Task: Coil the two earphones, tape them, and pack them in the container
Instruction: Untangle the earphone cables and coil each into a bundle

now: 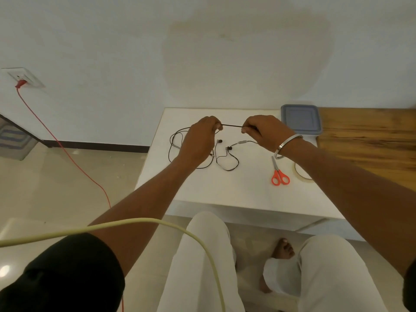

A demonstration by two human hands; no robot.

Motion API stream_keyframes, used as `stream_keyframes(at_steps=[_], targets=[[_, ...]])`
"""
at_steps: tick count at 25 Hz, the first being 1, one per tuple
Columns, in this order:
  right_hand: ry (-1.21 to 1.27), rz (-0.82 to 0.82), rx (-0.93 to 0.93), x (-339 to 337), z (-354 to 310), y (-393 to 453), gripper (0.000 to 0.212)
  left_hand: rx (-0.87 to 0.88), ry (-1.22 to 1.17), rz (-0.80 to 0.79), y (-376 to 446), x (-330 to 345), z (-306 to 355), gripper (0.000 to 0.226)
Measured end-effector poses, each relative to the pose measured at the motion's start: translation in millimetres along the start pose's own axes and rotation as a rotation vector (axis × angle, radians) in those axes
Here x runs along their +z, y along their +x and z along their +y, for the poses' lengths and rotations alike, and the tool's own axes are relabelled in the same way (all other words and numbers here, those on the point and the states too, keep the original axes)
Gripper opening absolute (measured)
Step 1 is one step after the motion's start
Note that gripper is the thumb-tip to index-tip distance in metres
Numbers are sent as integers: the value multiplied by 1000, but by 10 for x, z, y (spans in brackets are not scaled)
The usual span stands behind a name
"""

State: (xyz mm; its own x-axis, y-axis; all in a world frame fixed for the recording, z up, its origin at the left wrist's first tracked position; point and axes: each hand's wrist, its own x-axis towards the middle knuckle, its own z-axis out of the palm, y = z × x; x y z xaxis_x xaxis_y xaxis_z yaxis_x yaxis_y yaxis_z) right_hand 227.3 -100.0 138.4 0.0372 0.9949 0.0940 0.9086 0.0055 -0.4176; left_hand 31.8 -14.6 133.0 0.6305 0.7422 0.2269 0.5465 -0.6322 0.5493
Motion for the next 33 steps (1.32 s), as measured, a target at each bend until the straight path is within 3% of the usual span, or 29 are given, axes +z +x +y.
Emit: stream_keyframes(at_steps=[3,10,15,20,23,33], targets=[[-23,14,21,-54,79,-41,26,-57,-25,78,-32,-64,-180,21],[-80,13,71,-104,253,-145,28,-220,173,149,-166,-161,-569,24],[-79,27,2,-82,130,-96,27,-199,164,88,-216,-68,-305,64],[-93,-6,-72,-7,-103,15,26,188,-103,-98,-126,128,237,32],[-90,-8,-59,-12,-114,12,26,145,-143,-122,-78,125,258,24],[-105,-38,25,0,76,-142,29,-61,74,-26,-147,-17,-149,23]])
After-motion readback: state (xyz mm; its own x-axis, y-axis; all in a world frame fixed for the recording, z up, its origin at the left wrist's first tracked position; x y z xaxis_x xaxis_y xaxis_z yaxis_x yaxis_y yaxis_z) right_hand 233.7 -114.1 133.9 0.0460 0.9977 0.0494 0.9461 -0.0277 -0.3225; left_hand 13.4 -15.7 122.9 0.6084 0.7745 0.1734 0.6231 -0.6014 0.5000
